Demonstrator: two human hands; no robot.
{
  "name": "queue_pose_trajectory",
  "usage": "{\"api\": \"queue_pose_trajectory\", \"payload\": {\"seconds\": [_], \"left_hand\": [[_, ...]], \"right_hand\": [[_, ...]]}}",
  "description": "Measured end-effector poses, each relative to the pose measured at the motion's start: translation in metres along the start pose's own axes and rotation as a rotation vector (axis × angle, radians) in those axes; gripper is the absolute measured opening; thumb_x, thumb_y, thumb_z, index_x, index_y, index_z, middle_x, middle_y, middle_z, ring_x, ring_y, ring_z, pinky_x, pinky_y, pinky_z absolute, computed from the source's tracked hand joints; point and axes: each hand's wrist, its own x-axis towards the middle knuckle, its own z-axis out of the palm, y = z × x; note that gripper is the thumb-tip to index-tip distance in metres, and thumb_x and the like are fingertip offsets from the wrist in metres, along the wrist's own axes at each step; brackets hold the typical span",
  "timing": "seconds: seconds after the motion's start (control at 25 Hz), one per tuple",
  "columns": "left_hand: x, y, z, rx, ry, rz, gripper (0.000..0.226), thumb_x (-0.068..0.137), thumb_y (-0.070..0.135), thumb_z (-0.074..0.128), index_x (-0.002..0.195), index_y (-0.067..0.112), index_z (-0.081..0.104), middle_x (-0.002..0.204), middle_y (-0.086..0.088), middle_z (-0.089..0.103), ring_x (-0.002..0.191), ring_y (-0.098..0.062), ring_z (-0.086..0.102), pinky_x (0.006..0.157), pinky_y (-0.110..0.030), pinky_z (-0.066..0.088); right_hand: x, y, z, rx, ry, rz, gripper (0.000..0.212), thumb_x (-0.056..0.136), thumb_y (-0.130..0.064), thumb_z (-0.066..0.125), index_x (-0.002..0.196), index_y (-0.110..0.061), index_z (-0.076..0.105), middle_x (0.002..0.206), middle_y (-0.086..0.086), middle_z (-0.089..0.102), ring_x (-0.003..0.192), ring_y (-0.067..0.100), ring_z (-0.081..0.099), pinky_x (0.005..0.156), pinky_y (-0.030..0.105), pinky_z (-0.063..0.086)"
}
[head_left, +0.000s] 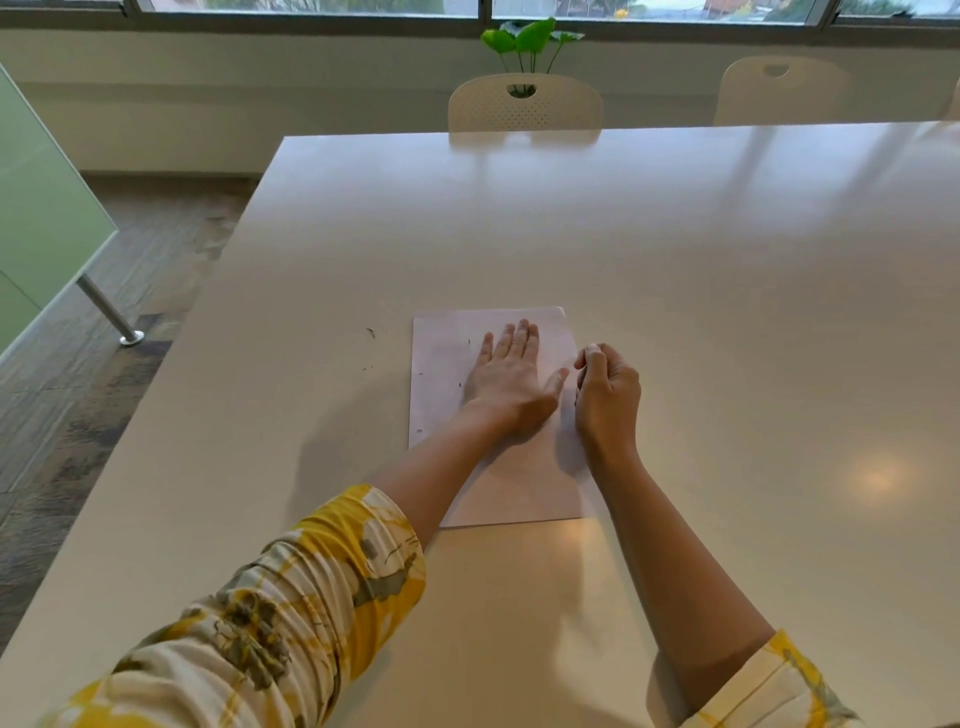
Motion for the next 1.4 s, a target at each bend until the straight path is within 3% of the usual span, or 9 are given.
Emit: {"api": "queue_pose_trajectory", "payload": {"seconds": [0.2, 0.4, 0.48, 0.56, 0.68, 0.8, 0.96, 1.2, 1.4], "left_hand": [[-0.007, -0.04, -0.013, 0.013, 0.014, -0.156, 0.09, 0.095, 0.07, 0.01, 0.157, 0.009, -0.01, 0.166, -0.003, -0.015, 0.151, -0.016, -0.02, 0.119, -0.036, -0.019], [-0.016, -0.085, -0.046, 0.285, -0.04, -0.421, 0.102, 0.09, 0.076, 0.001, 0.154, -0.003, -0.011, 0.164, -0.016, -0.018, 0.148, -0.024, -0.029, 0.112, -0.046, -0.031], [-0.017, -0.081, -0.051, 0.257, 0.012, -0.381, 0.096, 0.093, 0.072, 0.002, 0.154, -0.002, -0.011, 0.163, -0.016, -0.02, 0.148, -0.025, -0.028, 0.112, -0.045, -0.029], [-0.017, -0.057, -0.045, 0.105, 0.031, -0.206, 0.083, 0.1, 0.06, 0.01, 0.155, 0.002, -0.01, 0.164, -0.012, -0.02, 0.149, -0.023, -0.026, 0.115, -0.04, -0.025], [-0.022, -0.013, -0.021, -0.104, -0.026, 0.033, 0.066, 0.107, 0.04, 0.019, 0.157, 0.006, -0.009, 0.165, -0.008, -0.018, 0.15, -0.019, -0.023, 0.116, -0.033, -0.019], [-0.027, 0.002, -0.002, -0.117, -0.065, 0.143, 0.062, 0.108, 0.036, 0.019, 0.158, 0.011, -0.007, 0.166, -0.005, -0.015, 0.151, -0.015, -0.019, 0.115, -0.029, -0.016], [-0.025, -0.011, 0.0, -0.031, -0.025, 0.108, 0.069, 0.105, 0.05, 0.017, 0.159, 0.013, -0.006, 0.167, -0.002, -0.012, 0.152, -0.013, -0.014, 0.118, -0.031, -0.013], [-0.02, -0.053, -0.014, -0.017, 0.004, -0.092, 0.083, 0.098, 0.066, 0.014, 0.159, 0.013, -0.007, 0.166, 0.0, -0.013, 0.152, -0.013, -0.013, 0.123, -0.035, -0.01], [-0.022, -0.098, -0.034, 0.075, -0.025, -0.174, 0.094, 0.092, 0.075, 0.003, 0.158, 0.009, -0.008, 0.166, -0.004, -0.016, 0.151, -0.014, -0.021, 0.122, -0.036, -0.015]], "right_hand": [[-0.001, -0.004, 0.0, -0.032, -0.016, -0.02, 0.036, 0.1, -0.016, 0.04, 0.066, -0.018, 0.05, 0.059, 0.003, 0.042, 0.056, 0.015, 0.039, 0.057, 0.031, 0.033], [-0.003, -0.007, 0.001, -0.049, -0.048, -0.036, 0.036, 0.097, -0.012, 0.042, 0.063, -0.02, 0.048, 0.056, -0.001, 0.039, 0.054, 0.013, 0.035, 0.056, 0.03, 0.03], [-0.002, -0.006, 0.002, -0.064, -0.055, -0.039, 0.034, 0.097, -0.012, 0.042, 0.064, -0.018, 0.049, 0.056, 0.0, 0.04, 0.054, 0.013, 0.036, 0.057, 0.03, 0.031], [-0.001, -0.005, 0.003, -0.067, -0.06, -0.04, 0.034, 0.097, -0.013, 0.042, 0.064, -0.017, 0.049, 0.056, 0.002, 0.04, 0.054, 0.014, 0.036, 0.057, 0.031, 0.031], [-0.003, -0.006, 0.003, -0.06, -0.063, -0.035, 0.035, 0.097, -0.016, 0.042, 0.064, -0.019, 0.049, 0.055, 0.002, 0.038, 0.051, 0.013, 0.033, 0.054, 0.03, 0.028], [-0.004, -0.004, 0.004, -0.059, -0.081, -0.025, 0.034, 0.099, -0.018, 0.042, 0.067, -0.018, 0.052, 0.053, -0.005, 0.043, 0.05, 0.009, 0.036, 0.052, 0.028, 0.033], [-0.004, -0.002, 0.006, -0.107, -0.105, -0.053, 0.034, 0.099, -0.019, 0.043, 0.067, -0.018, 0.054, 0.052, -0.008, 0.045, 0.049, 0.005, 0.038, 0.052, 0.024, 0.035], [-0.005, -0.003, 0.008, -0.141, -0.121, -0.089, 0.031, 0.093, -0.025, 0.043, 0.064, -0.018, 0.052, 0.047, -0.012, 0.04, 0.046, 0.004, 0.034, 0.048, 0.018, 0.029], [-0.005, -0.002, 0.007, -0.15, -0.123, -0.102, 0.032, 0.095, -0.017, 0.044, 0.066, -0.004, 0.052, 0.048, -0.011, 0.037, 0.045, 0.004, 0.033, 0.046, 0.016, 0.027]]}}
